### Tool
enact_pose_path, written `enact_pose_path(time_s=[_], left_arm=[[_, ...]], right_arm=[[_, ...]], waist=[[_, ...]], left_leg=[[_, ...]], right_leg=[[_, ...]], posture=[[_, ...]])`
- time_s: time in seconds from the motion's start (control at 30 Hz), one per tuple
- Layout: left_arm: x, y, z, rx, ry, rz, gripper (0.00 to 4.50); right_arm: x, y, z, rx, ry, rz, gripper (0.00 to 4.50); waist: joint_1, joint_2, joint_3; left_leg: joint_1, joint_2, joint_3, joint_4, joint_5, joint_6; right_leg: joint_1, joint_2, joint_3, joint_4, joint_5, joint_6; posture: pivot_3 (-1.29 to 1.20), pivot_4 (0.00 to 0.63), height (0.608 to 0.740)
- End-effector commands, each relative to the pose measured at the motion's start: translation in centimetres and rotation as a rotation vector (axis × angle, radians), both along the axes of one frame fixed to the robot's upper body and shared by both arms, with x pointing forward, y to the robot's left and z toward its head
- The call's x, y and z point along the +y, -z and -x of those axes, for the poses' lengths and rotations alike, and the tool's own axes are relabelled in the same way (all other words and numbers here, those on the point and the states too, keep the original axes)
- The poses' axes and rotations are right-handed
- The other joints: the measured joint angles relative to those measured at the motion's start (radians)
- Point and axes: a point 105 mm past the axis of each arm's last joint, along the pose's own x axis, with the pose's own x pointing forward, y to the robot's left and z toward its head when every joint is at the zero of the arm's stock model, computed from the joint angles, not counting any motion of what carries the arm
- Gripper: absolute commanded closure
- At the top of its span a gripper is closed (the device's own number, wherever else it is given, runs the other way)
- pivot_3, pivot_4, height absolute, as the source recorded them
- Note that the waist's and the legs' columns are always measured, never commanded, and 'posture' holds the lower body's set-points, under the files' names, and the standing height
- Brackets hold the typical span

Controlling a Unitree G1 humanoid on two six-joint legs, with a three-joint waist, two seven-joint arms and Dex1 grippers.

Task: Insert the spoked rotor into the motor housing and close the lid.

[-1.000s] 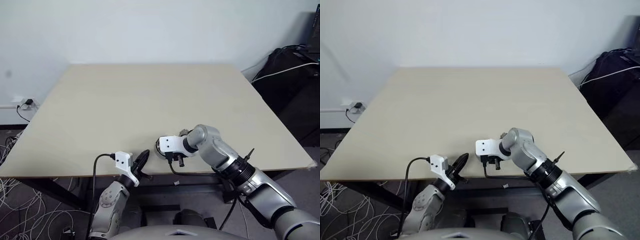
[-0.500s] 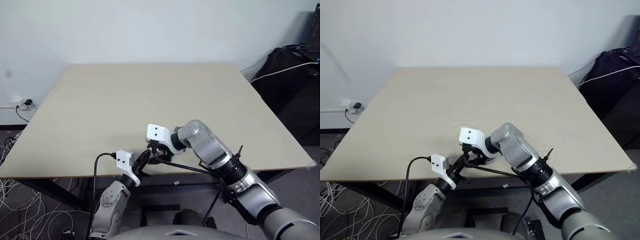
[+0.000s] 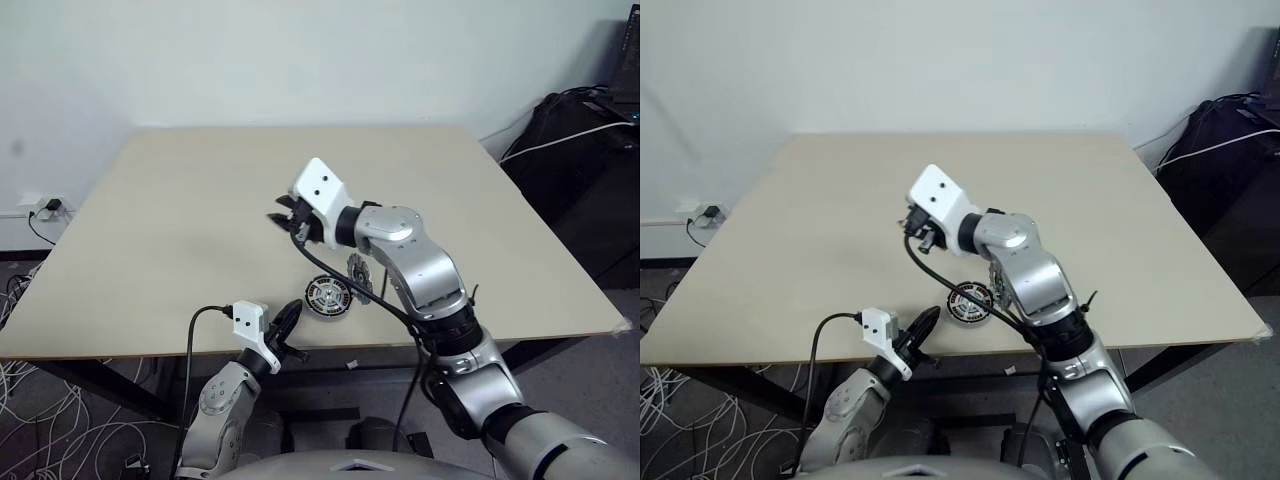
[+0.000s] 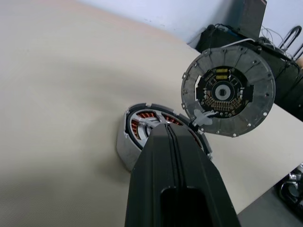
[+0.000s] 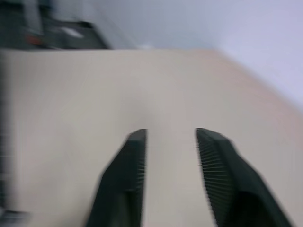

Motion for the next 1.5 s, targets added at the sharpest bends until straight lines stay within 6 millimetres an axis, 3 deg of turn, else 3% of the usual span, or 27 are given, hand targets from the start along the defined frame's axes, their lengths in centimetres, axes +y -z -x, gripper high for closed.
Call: enact_pose_path(time_s=[0.03,0.07,0.1,0.3,0.4,0.6,0.77,0.93,1.2,1.5], left_arm=[[-0.3,-1.6,-0.4,-0.056,0.015,0.001,4.50],[-0.3,-1.6,-0.4,-0.057,0.018,-0.004,4.50],[-0.3,-1.5,-0.4,-0.058,0.020,-0.009,4.50],[-0.1,-0.4,-0.3,-0.064,0.049,-0.052,4.50],[-0.1,0.1,-0.2,-0.061,0.064,-0.061,4.50],[0.1,0.4,-0.1,-0.062,0.083,-0.066,4.50],[0.1,0.4,-0.4,-0.061,0.094,-0.065,4.50],[0.3,0.9,-0.6,-0.053,0.099,-0.066,4.50],[0.3,0.1,-1.0,-0.061,0.100,-0.063,4.50],[0.2,-1.3,-1.1,-0.071,0.084,-0.060,4.50]], right_arm=[[-1.9,-0.5,-0.7,-0.163,0.083,0.066,4.11],[-2.9,-0.2,-0.9,-0.174,0.110,0.086,4.44],[-3.7,0.0,-1.0,-0.177,0.130,0.095,4.48],[-9.7,1.7,-0.8,-0.219,0.282,0.224,4.48],[-12.4,3.5,-0.1,-0.164,0.371,0.252,4.48],[-15.1,6.8,2.2,-0.054,0.424,0.331,4.48],[-13.9,8.7,4.2,0.041,0.387,0.301,4.48],[-12.1,9.0,4.5,0.070,0.392,0.223,4.48],[-7.6,8.6,3.8,0.058,0.326,0.128,4.48],[-3.7,8.0,2.4,0.039,0.269,0.070,4.48]], waist=[[-0.002,0.000,0.000],[-0.002,0.000,0.000],[-0.003,0.000,0.000],[0.002,0.000,0.000],[0.000,0.000,0.000],[0.003,0.000,0.000],[0.001,-0.001,0.001],[0.001,-0.001,0.001],[0.000,-0.001,0.001],[-0.002,-0.001,0.001]], left_leg=[[-0.001,0.000,0.000,0.000,0.000,0.000],[-0.001,0.000,0.001,0.000,0.000,0.000],[-0.001,0.000,0.001,0.000,0.000,0.000],[-0.001,0.001,0.001,0.000,0.000,0.000],[0.000,0.001,0.002,0.000,0.000,0.001],[0.000,0.001,0.001,0.001,0.000,0.001],[0.001,0.002,0.001,0.001,0.000,0.001],[0.004,0.003,0.000,0.001,0.000,0.001],[0.004,0.003,0.000,0.001,0.000,0.001],[0.004,0.003,-0.001,0.001,0.000,0.001]], right_leg=[[-0.001,0.000,0.000,0.000,0.000,0.000],[-0.001,0.001,0.000,0.000,0.000,0.000],[-0.002,0.001,0.001,0.000,0.000,0.000],[-0.001,0.002,0.000,0.000,-0.001,0.000],[-0.001,0.002,0.001,0.000,-0.001,0.000],[0.000,0.002,0.000,0.001,-0.001,0.000],[0.001,0.002,0.001,0.001,-0.004,0.005],[0.005,0.002,-0.001,0.001,-0.004,0.005],[0.005,0.001,0.000,0.000,-0.004,0.005],[0.005,0.001,0.000,0.000,-0.001,0.000]], posture=[[0.00,0.000,0.740],[0.00,0.000,0.740],[0.00,0.000,0.740],[0.00,0.000,0.740],[0.00,0.000,0.740],[0.00,0.000,0.740],[0.00,0.000,0.740],[0.00,0.000,0.740],[0.00,0.000,0.740],[0.00,0.000,0.740]])
